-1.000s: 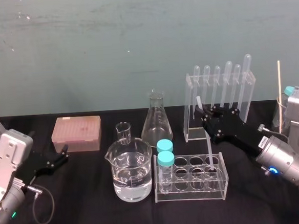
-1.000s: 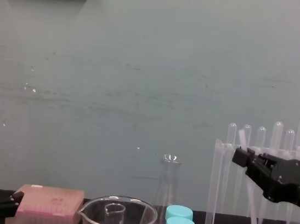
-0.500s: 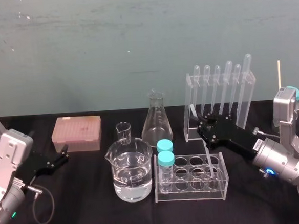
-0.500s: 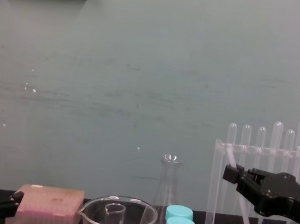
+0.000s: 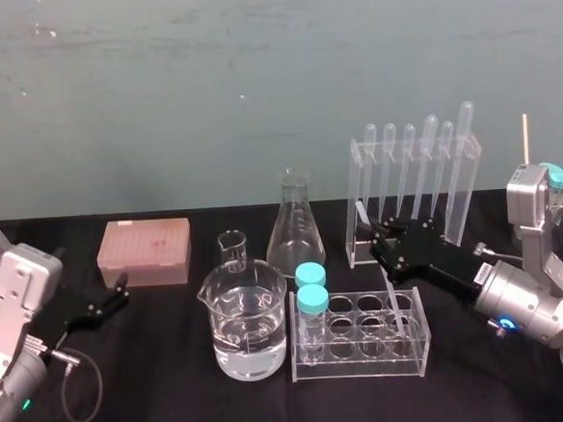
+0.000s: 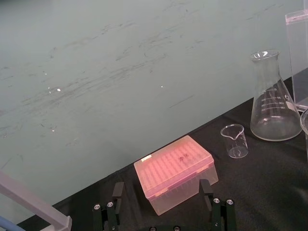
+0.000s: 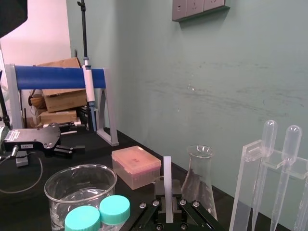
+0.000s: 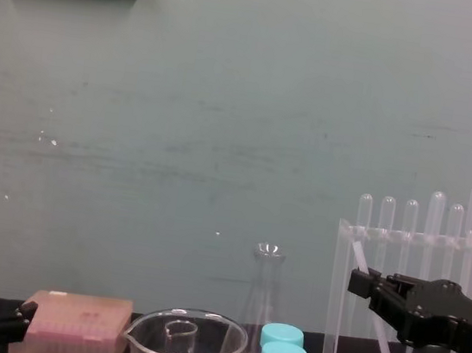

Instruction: Pick up the stirring rod with one hand, then place it down.

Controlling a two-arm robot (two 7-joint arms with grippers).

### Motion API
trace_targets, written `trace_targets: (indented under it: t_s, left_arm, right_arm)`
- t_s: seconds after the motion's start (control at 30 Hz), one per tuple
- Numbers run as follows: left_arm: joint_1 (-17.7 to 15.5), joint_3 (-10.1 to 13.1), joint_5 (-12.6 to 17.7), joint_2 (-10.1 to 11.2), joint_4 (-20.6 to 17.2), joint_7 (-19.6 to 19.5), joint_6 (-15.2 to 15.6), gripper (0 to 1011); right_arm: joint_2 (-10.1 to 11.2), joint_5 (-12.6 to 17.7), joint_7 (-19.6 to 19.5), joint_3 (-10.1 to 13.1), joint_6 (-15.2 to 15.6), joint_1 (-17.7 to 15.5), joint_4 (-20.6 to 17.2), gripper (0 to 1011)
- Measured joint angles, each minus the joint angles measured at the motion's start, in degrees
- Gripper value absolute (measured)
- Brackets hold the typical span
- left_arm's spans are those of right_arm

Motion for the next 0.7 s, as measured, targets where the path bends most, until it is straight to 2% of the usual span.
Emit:
trace_targets:
  t_s: [0.23,0.33,0.43,0.47,0.5,0.6,0.7]
  left_arm:
    - [0.0,0.0,0.0,0.0,0.0,0.0,0.0,1000]
    - [0.0,0.0,0.0,0.0,0.0,0.0,0.0,1000]
    - [0.0,0.0,0.0,0.0,0.0,0.0,0.0,1000]
    - [0.0,0.0,0.0,0.0,0.0,0.0,0.0,1000]
    - [0.0,0.0,0.0,0.0,0.0,0.0,0.0,1000]
    - [0.0,0.0,0.0,0.0,0.0,0.0,0.0,1000]
    - [0.0,0.0,0.0,0.0,0.0,0.0,0.0,1000]
  right_arm:
    - [0.0,0.0,0.0,0.0,-0.2,0.0,0.0,68]
    - [0.0,0.0,0.0,0.0,-0.2,0.0,0.0,98]
    - [0.0,0.0,0.0,0.1,-0.3,0.0,-0.1,185]
    - [0.0,0.0,0.0,0.1,-0.3,0.0,-0.1,185]
    - [0.0,0.0,0.0,0.1,-0.3,0.0,-0.1,266]
    - [0.0,0.1,0.0,0.1,-0.3,0.0,-0.1,325]
    - [0.0,0.1,0.0,0.1,-0.3,-0.1,-0.1,469]
